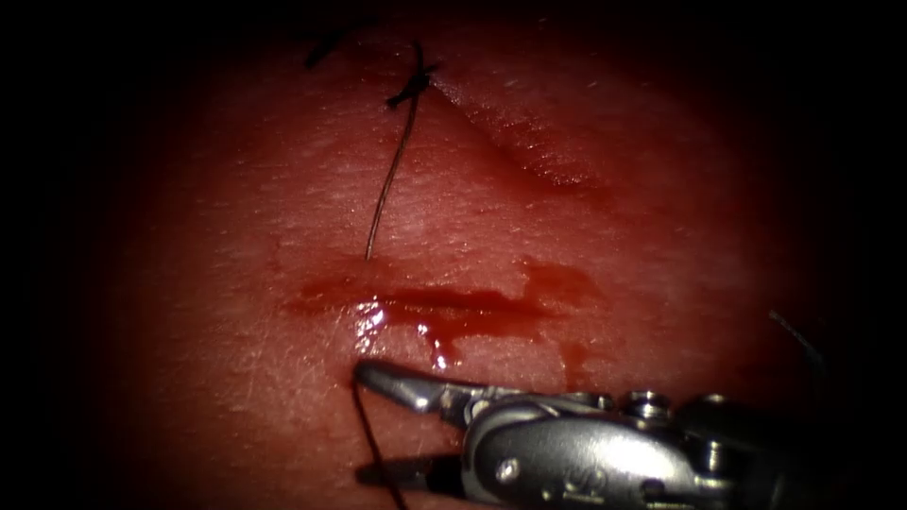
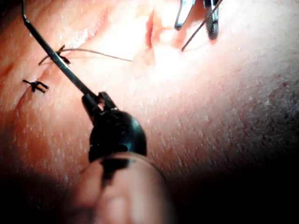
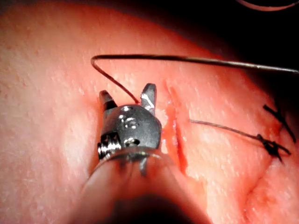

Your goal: Wound Closure

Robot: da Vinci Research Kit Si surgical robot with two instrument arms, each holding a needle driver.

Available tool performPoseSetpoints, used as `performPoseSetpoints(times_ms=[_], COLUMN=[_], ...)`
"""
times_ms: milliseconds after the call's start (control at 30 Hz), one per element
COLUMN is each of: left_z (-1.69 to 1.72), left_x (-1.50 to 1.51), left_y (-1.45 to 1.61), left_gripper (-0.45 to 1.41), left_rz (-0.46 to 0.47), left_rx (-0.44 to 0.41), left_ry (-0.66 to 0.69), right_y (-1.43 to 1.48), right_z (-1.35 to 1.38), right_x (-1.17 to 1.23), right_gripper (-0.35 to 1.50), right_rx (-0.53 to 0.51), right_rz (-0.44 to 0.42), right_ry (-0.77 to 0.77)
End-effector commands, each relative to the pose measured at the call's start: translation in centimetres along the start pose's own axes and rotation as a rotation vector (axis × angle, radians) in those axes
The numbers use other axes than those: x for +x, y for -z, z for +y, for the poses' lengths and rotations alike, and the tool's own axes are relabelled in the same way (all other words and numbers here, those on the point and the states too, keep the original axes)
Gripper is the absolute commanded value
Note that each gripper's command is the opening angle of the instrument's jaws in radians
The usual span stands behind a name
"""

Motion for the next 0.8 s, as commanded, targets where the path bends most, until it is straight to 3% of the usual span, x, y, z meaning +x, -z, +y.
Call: performPoseSetpoints(times_ms=[33, 167, 200, 267, 333, 467, 567, 600, 633, 667, 800], left_z=[-0.02, -0.02, -0.02, -0.02, -0.03, -0.03, -0.03, -0.03, -0.04, -0.04, -0.04], left_x=[0.03, 0.03, 0.02, 0.02, 0.02, 0.02, 0.02, 0.02, 0.02, 0.02, 0.02], left_y=[-0.07, -0.07, -0.07, -0.08, -0.08, -0.09, -0.10, -0.10, -0.10, -0.10, -0.10], left_gripper=[-0.45, -0.45, -0.45, -0.45, -0.45, -0.45, -0.45, -0.45, -0.45, -0.45, -0.45], left_rz=[-0.001, -0.001, -0.003, -0.002, -0.002, -0.004, -0.004, -0.005, -0.005, -0.005, -0.005], left_rx=[0.000, 0.000, 0.003, 0.002, 0.002, 0.003, 0.002, 0.005, 0.004, 0.004, 0.004], left_ry=[0.000, 0.000, 0.000, 0.000, 0.000, 0.000, 0.000, 0.000, 0.000, 0.000, 0.000], right_y=[-0.12, -0.15, -0.15, -0.14, -0.14, -0.21, -0.26, -0.26, -0.26, -0.25, -0.14], right_z=[-0.02, -0.06, -0.07, -0.09, -0.09, -0.09, -0.14, -0.15, -0.17, -0.18, -0.23], right_x=[-0.09, -0.17, -0.18, -0.18, -0.16, -0.06, -0.03, -0.03, -0.03, -0.04, -0.05], right_gripper=[1.25, 1.03, 0.89, 0.39, 0.39, 0.73, 0.68, 0.49, -0.11, -0.35, -0.35], right_rx=[-0.006, -0.013, -0.013, -0.012, -0.015, -0.019, -0.024, -0.026, -0.021, -0.012, 0.016], right_rz=[-0.011, -0.016, -0.017, -0.016, -0.014, -0.017, -0.023, -0.021, -0.009, 0.004, 0.000], right_ry=[0.003, 0.010, 0.011, 0.013, 0.011, 0.006, 0.008, 0.008, 0.010, 0.011, 0.016])
